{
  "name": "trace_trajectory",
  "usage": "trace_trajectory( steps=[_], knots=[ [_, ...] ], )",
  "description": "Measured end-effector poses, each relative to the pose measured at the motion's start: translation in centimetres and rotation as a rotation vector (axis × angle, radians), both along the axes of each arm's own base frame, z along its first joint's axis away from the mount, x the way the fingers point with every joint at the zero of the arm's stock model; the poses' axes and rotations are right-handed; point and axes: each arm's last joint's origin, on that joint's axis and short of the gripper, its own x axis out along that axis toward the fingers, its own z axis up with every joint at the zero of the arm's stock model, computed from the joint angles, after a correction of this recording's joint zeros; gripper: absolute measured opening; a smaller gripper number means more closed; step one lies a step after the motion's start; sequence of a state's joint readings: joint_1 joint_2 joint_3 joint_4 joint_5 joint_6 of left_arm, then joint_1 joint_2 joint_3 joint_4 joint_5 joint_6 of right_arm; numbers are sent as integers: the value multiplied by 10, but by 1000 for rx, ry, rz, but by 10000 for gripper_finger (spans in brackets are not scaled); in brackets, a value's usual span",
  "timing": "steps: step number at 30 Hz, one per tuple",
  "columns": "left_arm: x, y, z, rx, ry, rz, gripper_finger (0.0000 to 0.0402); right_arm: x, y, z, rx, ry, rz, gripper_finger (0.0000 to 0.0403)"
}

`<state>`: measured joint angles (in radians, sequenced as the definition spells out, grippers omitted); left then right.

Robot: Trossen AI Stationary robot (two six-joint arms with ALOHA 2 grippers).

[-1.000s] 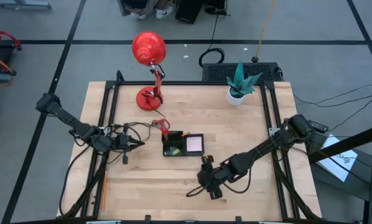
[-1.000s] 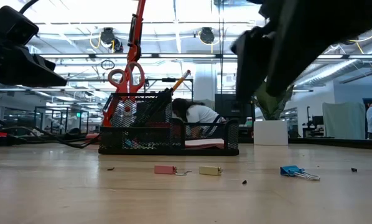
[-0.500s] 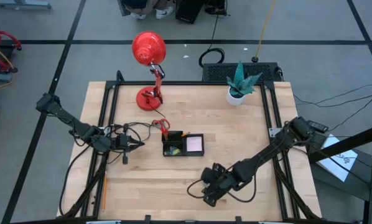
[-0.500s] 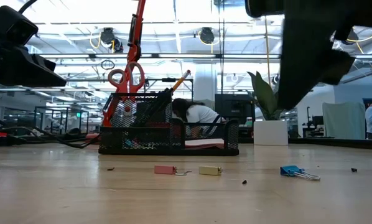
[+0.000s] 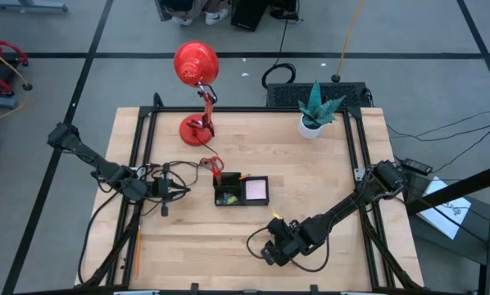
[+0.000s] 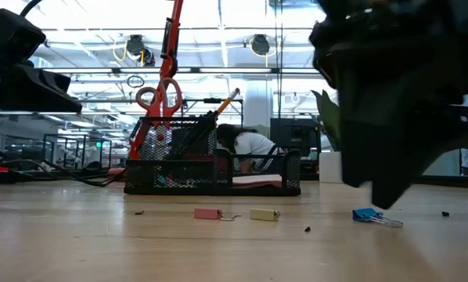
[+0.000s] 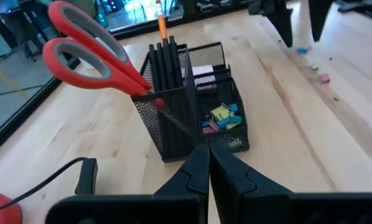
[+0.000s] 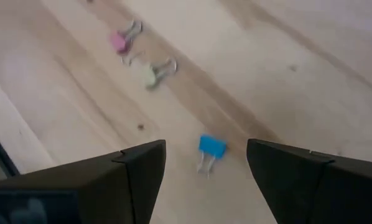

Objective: Pick and place office supplies into organizer
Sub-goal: Put the blue binder clip into the black desk organizer

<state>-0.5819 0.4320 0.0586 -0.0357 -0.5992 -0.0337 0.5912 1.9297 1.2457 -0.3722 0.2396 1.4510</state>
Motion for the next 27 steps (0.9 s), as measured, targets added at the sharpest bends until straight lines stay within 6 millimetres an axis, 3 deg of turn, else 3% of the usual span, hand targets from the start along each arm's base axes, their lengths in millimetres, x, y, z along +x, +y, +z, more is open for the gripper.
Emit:
trace_trajectory(
  steps=[5,13,27],
  knots=[
    [-1,-1,-2,43,31,-63,19,9,-4,-5,14,-36,-33,217],
    [-2,-1,-4,62,53,-76,19,13,-5,-29,47,66,7,217],
    [-1,-1,-2,10,30,-62,19,-4,-6,-22,39,189,-9,184]
  ],
)
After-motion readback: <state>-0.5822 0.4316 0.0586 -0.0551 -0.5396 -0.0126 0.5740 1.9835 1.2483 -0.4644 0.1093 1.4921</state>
